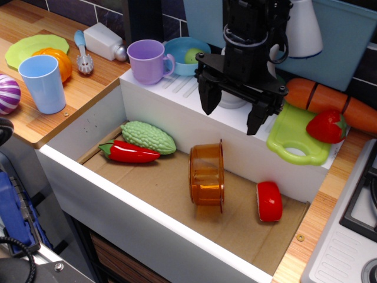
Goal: Flip orange pot upright in sink
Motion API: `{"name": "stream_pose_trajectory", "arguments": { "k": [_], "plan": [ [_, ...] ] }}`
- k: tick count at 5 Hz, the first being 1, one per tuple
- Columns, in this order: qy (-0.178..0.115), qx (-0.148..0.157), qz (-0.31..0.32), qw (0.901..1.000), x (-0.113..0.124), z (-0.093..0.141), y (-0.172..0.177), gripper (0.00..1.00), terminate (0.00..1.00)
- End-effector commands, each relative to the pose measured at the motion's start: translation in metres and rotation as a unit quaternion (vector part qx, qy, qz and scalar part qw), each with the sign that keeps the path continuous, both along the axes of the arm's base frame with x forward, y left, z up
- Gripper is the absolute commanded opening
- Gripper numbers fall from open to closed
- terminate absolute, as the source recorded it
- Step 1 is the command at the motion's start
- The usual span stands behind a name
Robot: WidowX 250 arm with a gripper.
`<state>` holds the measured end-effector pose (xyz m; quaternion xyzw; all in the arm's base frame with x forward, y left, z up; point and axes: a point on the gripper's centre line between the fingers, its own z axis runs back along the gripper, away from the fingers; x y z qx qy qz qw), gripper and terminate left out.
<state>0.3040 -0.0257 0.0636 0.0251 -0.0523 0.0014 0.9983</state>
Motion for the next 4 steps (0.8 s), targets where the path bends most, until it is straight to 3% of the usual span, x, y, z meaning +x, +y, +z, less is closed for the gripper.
{"name": "stream_pose_trajectory", "arguments": {
  "k": [1,3,4],
  "plan": [
    [0.000,0.000,0.000,1.0000,0.000,0.000,0.000,1.00,0.00],
    [0.003,0.028,0.009,0.9996,0.002,-0.014,-0.009,1.00,0.00],
    [0.005,0.059,0.002,0.9982,0.004,-0.019,-0.009,1.00,0.00]
  ]
}}
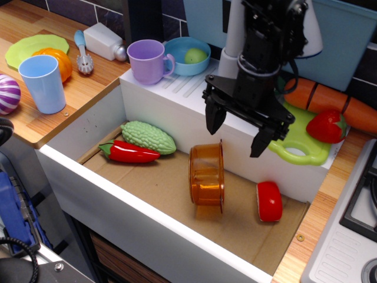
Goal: Flip orange pot upright in sink
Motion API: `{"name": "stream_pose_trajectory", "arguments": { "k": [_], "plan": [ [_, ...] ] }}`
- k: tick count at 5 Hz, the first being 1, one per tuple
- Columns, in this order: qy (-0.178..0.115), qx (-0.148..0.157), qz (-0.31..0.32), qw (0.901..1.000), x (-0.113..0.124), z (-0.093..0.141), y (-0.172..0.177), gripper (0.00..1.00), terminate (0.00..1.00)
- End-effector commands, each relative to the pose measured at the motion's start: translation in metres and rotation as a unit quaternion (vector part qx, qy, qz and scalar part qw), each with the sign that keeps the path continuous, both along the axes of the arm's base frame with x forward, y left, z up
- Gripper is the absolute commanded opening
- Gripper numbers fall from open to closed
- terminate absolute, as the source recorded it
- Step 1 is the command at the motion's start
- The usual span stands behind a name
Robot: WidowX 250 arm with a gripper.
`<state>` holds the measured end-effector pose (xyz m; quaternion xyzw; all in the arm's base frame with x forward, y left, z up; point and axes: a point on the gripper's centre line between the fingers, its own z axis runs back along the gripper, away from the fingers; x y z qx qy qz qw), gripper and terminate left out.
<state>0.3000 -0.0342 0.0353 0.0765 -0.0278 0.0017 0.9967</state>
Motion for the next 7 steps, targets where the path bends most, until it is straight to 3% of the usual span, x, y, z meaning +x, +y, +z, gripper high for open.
{"name": "stream_pose_trajectory", "arguments": {
  "k": [1,4,7],
  "plan": [
    [-0.015,0.044,-0.012,0.9988,0.010,-0.001,-0.002,1.00,0.00],
    [-0.008,0.082,-0.020,0.9964,0.016,-0.022,-0.009,1.00,0.00],
    [0.012,0.115,-0.050,0.9920,0.005,-0.039,0.006,1.00,0.00]
  ]
}}
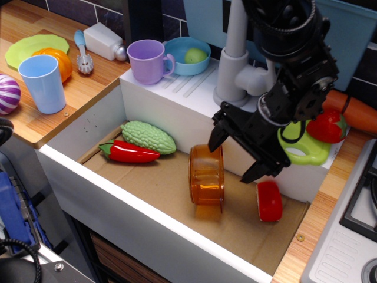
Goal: Flip orange pot upright in sink
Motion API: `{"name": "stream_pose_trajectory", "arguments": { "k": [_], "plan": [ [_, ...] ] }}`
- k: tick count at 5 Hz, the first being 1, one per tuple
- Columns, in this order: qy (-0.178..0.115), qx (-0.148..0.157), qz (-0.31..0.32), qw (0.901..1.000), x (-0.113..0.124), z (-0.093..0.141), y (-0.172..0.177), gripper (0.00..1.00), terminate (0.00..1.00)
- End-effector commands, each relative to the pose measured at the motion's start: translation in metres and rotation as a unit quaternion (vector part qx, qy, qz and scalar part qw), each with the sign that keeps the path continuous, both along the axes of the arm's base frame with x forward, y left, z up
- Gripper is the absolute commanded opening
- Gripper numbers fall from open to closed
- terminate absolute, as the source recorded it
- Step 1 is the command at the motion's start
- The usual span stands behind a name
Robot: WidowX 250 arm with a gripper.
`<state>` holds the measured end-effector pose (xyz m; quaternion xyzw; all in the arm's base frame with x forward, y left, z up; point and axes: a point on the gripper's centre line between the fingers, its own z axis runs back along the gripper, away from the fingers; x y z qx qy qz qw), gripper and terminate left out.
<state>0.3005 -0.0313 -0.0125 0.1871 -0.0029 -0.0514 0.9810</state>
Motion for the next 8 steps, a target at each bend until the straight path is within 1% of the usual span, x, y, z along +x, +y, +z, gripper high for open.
{"name": "stream_pose_trajectory", "arguments": {
  "k": [1,2,3,4,5,6,7,8],
  "plan": [
    [-0.011,0.016,-0.012,0.9997,-0.004,0.009,0.012,1.00,0.00],
    [-0.019,0.013,-0.009,0.9997,-0.011,0.007,0.021,1.00,0.00],
    [-0.035,-0.004,-0.005,0.9994,-0.005,0.007,0.025,0.00,0.00],
    [-0.067,-0.031,0.013,0.9972,-0.010,0.004,0.029,0.00,0.00],
    [-0.094,-0.076,0.022,0.9925,-0.019,-0.001,0.037,0.00,0.00],
    [-0.114,-0.113,0.014,0.9870,-0.031,-0.007,0.053,0.00,0.00],
    [-0.131,-0.168,0.000,0.9770,-0.039,-0.007,0.063,1.00,0.00],
    [-0.131,-0.168,0.000,0.9770,-0.039,-0.007,0.063,1.00,0.00]
  ]
}}
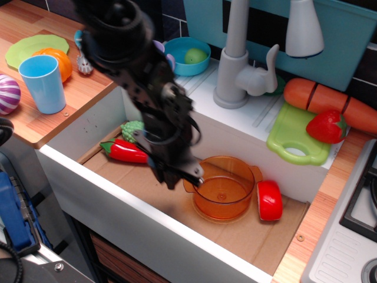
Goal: Flip orange pot upright in sink
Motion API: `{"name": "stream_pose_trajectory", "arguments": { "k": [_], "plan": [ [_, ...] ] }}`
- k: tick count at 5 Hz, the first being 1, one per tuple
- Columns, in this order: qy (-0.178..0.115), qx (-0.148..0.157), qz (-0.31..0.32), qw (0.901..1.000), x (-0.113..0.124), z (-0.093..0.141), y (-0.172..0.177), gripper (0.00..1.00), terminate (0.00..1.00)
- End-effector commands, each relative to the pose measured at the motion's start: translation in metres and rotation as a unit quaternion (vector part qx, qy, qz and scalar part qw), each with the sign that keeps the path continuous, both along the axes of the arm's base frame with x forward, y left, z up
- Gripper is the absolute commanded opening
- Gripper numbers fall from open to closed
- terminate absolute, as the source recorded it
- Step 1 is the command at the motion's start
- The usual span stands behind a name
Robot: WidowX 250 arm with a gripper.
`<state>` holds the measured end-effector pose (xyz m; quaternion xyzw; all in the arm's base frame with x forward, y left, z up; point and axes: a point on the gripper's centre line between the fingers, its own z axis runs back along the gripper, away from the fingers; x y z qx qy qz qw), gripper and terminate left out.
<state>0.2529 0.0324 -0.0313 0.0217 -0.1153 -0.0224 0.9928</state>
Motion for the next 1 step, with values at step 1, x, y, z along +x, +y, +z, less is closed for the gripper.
{"name": "stream_pose_trajectory", "arguments": {
  "k": [1],
  "plan": [
    [-0.025,0.003,-0.003,0.9997,0.0081,0.0123,-0.0003,1.00,1.00]
  ]
}}
